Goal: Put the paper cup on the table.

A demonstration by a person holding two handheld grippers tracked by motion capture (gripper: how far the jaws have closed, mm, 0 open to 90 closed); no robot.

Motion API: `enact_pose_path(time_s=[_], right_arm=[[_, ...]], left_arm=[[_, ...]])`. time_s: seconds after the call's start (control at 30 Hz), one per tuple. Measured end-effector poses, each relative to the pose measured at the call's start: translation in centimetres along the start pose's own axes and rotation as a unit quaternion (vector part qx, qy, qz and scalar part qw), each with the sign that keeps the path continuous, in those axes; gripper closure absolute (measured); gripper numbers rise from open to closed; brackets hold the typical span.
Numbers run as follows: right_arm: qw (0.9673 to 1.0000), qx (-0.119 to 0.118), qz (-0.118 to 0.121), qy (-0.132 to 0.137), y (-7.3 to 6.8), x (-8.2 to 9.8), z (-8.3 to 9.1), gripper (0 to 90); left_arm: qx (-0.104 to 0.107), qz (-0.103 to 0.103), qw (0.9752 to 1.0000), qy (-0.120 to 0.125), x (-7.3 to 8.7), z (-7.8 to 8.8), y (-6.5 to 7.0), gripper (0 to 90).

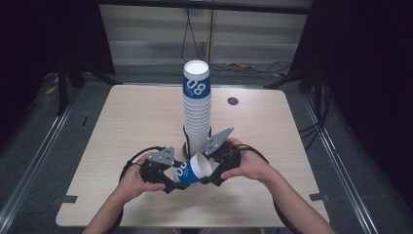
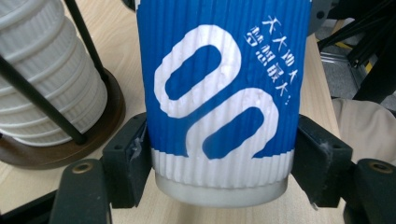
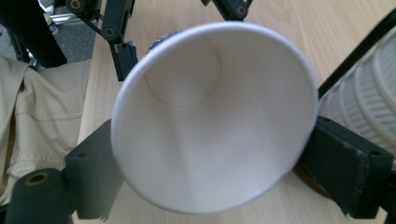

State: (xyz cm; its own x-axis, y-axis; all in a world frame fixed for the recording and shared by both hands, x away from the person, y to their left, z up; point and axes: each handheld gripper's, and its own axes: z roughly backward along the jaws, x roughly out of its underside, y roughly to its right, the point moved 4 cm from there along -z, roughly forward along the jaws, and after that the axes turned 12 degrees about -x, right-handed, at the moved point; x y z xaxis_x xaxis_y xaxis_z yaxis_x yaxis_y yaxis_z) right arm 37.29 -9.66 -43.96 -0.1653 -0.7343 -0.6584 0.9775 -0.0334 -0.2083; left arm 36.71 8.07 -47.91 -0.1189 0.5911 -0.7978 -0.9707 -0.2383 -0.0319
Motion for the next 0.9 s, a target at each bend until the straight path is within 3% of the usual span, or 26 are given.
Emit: enact_pose_path(time_s=[0.27,0.57,0.73,0.83,0.9], right_arm=[[1.0,-0.003,0.005,-0.001,-0.07,-0.22,-0.13,14.5],[0.9999,-0.003,0.007,-0.015,-0.2,-0.33,-0.12,15.4],[0.9998,0.001,0.004,-0.022,-0.15,-0.27,-0.03,15.7],[0.9998,0.002,0.003,-0.021,-0.07,-0.19,0.2,15.9],[0.9997,0.004,0.004,-0.026,-0.05,-0.09,0.36,16.2]], left_arm=[[-0.001,-0.005,1.0,0.006,0.08,0.04,-0.07,29.0],[-0.002,-0.011,0.9999,-0.004,0.06,-0.13,0.0,28.6],[-0.014,-0.018,0.9995,-0.021,0.16,-0.1,-0.12,24.7],[-0.023,-0.008,0.9991,-0.035,0.37,-0.05,-0.21,20.3],[-0.023,-0.016,0.9987,-0.042,0.44,0.01,-0.31,19.8]])
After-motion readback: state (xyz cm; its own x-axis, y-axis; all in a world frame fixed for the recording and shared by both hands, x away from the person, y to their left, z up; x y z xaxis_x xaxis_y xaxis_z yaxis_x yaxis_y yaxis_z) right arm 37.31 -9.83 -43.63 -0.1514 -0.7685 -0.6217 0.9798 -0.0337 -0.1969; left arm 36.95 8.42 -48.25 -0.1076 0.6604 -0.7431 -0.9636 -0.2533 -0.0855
